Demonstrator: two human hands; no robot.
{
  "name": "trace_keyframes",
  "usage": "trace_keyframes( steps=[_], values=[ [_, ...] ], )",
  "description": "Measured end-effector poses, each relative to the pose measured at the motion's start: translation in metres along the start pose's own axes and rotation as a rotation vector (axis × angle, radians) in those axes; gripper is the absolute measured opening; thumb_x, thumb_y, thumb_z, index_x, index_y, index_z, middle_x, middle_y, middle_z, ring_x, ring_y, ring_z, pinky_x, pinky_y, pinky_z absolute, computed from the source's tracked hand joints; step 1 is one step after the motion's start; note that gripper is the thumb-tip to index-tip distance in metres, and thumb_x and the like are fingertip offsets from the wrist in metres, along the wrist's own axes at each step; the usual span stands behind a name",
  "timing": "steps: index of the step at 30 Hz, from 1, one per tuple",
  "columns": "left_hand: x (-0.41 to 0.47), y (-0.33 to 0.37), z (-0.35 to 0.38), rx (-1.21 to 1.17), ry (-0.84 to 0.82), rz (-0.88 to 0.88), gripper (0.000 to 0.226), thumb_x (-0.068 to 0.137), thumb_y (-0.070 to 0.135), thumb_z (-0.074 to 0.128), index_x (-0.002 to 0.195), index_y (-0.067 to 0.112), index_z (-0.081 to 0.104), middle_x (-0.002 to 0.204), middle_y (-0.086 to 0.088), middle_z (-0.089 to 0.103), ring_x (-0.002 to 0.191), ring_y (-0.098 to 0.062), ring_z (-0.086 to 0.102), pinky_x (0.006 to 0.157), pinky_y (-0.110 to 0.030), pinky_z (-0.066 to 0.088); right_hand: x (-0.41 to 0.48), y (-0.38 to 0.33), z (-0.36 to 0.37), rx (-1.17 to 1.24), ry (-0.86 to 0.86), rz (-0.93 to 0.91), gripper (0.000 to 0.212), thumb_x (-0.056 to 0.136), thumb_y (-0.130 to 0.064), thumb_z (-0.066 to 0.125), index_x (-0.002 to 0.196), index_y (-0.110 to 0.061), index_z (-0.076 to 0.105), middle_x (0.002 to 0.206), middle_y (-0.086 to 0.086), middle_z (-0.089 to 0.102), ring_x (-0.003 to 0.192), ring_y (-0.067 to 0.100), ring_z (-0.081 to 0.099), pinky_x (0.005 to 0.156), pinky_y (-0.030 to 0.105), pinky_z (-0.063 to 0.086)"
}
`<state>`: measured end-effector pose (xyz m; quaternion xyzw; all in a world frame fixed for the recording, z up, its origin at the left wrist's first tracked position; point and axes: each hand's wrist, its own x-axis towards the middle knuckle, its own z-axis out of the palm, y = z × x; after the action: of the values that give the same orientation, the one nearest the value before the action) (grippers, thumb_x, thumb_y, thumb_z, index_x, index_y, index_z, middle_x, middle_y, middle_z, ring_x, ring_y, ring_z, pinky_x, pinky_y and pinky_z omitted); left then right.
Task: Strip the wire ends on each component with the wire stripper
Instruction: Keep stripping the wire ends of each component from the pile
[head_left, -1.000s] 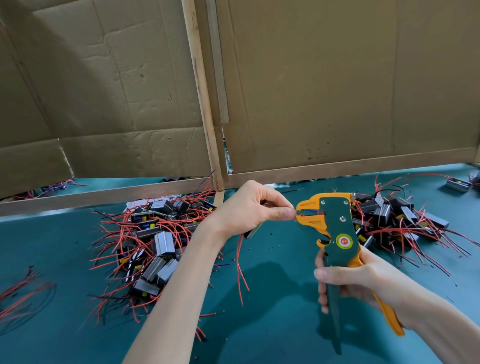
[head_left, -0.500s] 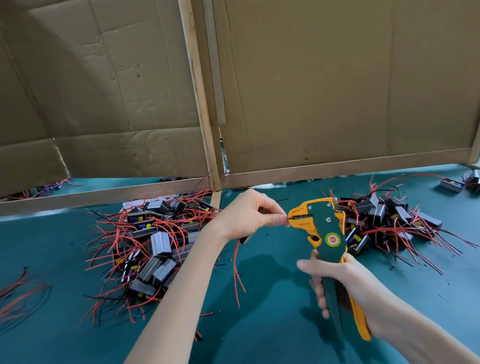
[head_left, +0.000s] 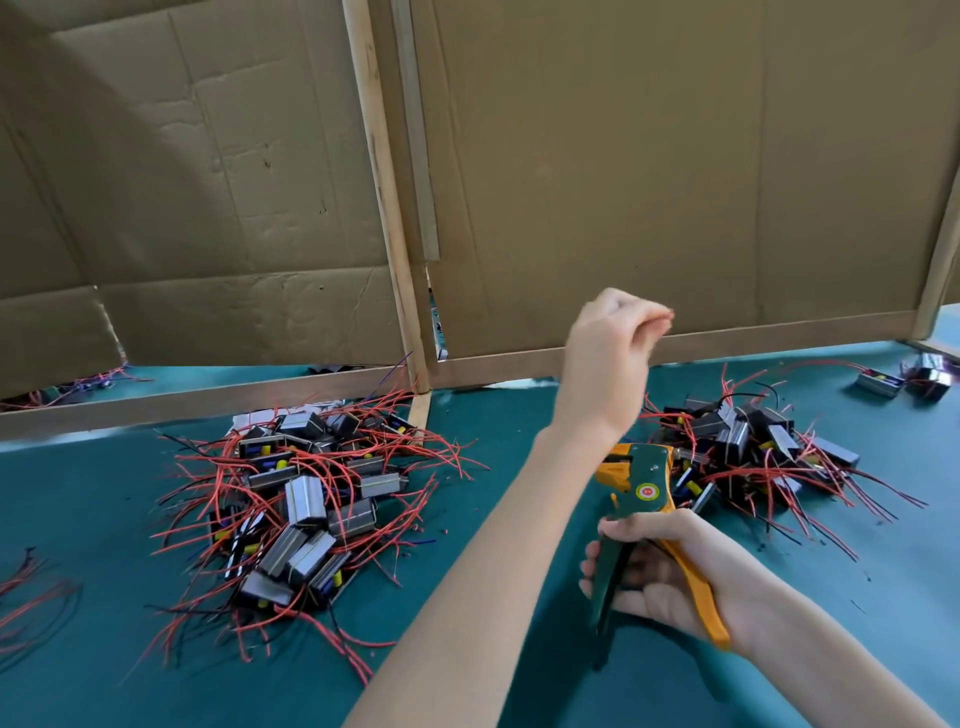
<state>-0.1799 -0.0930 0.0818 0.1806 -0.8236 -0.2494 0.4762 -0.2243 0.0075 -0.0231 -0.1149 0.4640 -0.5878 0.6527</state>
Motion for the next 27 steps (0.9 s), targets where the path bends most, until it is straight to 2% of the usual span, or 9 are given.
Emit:
trace_keyframes(
  steps=[2, 4, 5, 7, 9, 12, 15, 20, 27],
  values=[
    [-0.001, 0.005, 0.009, -0.006, -0.189, 0.008, 0.029, 0.094, -0.003, 0.051, 0.119, 0.003, 0.066, 0.127, -0.017, 0.057, 0.106, -0.029, 0.060, 0.097, -0.027, 0.043, -0.002, -0.001, 0.000, 0.007, -0.004, 0.001, 0.003, 0.060, 0.004, 0.068, 0.060, 0.006, 0.069, 0.072, 0.026, 0.065, 0.059, 0.038, 0.068, 0.059, 0.051, 0.058],
    [-0.008, 0.005, 0.006, -0.007, -0.418, -0.044, 0.041, 0.095, -0.006, 0.046, 0.127, 0.014, 0.062, 0.148, -0.013, 0.040, 0.131, -0.023, 0.044, 0.110, -0.029, 0.032, -0.002, -0.001, 0.000, 0.013, -0.006, 0.002, 0.005, 0.060, 0.004, 0.067, 0.063, 0.007, 0.068, 0.072, 0.026, 0.065, 0.058, 0.039, 0.067, 0.059, 0.051, 0.058],
    [-0.012, 0.003, 0.000, 0.003, -0.488, -0.067, 0.043, 0.095, -0.005, 0.045, 0.126, 0.018, 0.063, 0.151, -0.010, 0.038, 0.137, -0.021, 0.038, 0.113, -0.030, 0.029, -0.002, -0.001, 0.000, 0.015, 0.000, 0.002, 0.006, 0.060, 0.004, 0.067, 0.065, 0.008, 0.067, 0.071, 0.026, 0.064, 0.058, 0.038, 0.067, 0.058, 0.051, 0.058],
    [-0.018, -0.006, -0.023, 0.053, -0.544, -0.112, 0.037, 0.095, -0.001, 0.048, 0.120, 0.019, 0.067, 0.141, -0.006, 0.052, 0.130, -0.018, 0.046, 0.109, -0.024, 0.032, 0.000, -0.001, 0.000, 0.006, 0.004, 0.006, 0.009, 0.061, 0.003, 0.066, 0.070, 0.007, 0.065, 0.071, 0.025, 0.064, 0.058, 0.038, 0.067, 0.058, 0.050, 0.058],
    [-0.024, -0.019, -0.055, 0.176, -0.589, -0.211, 0.030, 0.093, 0.003, 0.053, 0.113, 0.016, 0.070, 0.122, -0.003, 0.065, 0.113, -0.016, 0.059, 0.101, -0.025, 0.041, 0.001, -0.001, -0.001, -0.016, 0.000, 0.006, 0.009, 0.062, 0.002, 0.066, 0.071, 0.005, 0.065, 0.072, 0.025, 0.064, 0.059, 0.038, 0.067, 0.059, 0.049, 0.058],
    [-0.032, -0.050, -0.106, 0.651, -0.665, -0.414, 0.023, 0.089, 0.008, 0.056, 0.104, 0.018, 0.071, 0.112, -0.002, 0.069, 0.106, -0.021, 0.062, 0.097, -0.034, 0.047, 0.003, 0.001, -0.002, -0.052, -0.009, -0.004, 0.004, 0.061, 0.002, 0.069, 0.064, 0.004, 0.069, 0.073, 0.026, 0.064, 0.061, 0.038, 0.067, 0.060, 0.049, 0.058],
    [-0.043, -0.078, -0.144, 0.975, -0.755, -0.679, 0.027, 0.086, 0.012, 0.066, 0.113, 0.011, 0.066, 0.114, -0.007, 0.065, 0.104, -0.026, 0.062, 0.095, -0.042, 0.050, 0.004, 0.003, -0.002, -0.083, -0.029, -0.004, 0.004, 0.059, 0.001, 0.071, 0.063, 0.003, 0.071, 0.074, 0.025, 0.064, 0.062, 0.037, 0.067, 0.062, 0.048, 0.058],
    [-0.052, -0.103, -0.162, 0.916, -0.780, -0.847, 0.031, 0.078, 0.020, 0.078, 0.107, 0.013, 0.070, 0.111, -0.005, 0.068, 0.104, -0.025, 0.062, 0.094, -0.042, 0.051, 0.008, 0.003, -0.007, -0.085, -0.026, -0.018, 0.002, 0.064, 0.001, 0.070, 0.065, 0.002, 0.071, 0.076, 0.025, 0.064, 0.065, 0.039, 0.067, 0.066, 0.050, 0.058],
    [-0.060, -0.114, -0.156, 1.013, -0.670, -0.776, 0.039, 0.072, 0.026, 0.083, 0.106, 0.023, 0.062, 0.109, 0.001, 0.063, 0.098, -0.022, 0.062, 0.078, -0.034, 0.050, 0.008, 0.001, -0.010, -0.066, -0.018, -0.019, 0.002, 0.063, 0.002, 0.071, 0.065, 0.003, 0.072, 0.077, 0.026, 0.065, 0.066, 0.040, 0.068, 0.067, 0.050, 0.057]
  ],
)
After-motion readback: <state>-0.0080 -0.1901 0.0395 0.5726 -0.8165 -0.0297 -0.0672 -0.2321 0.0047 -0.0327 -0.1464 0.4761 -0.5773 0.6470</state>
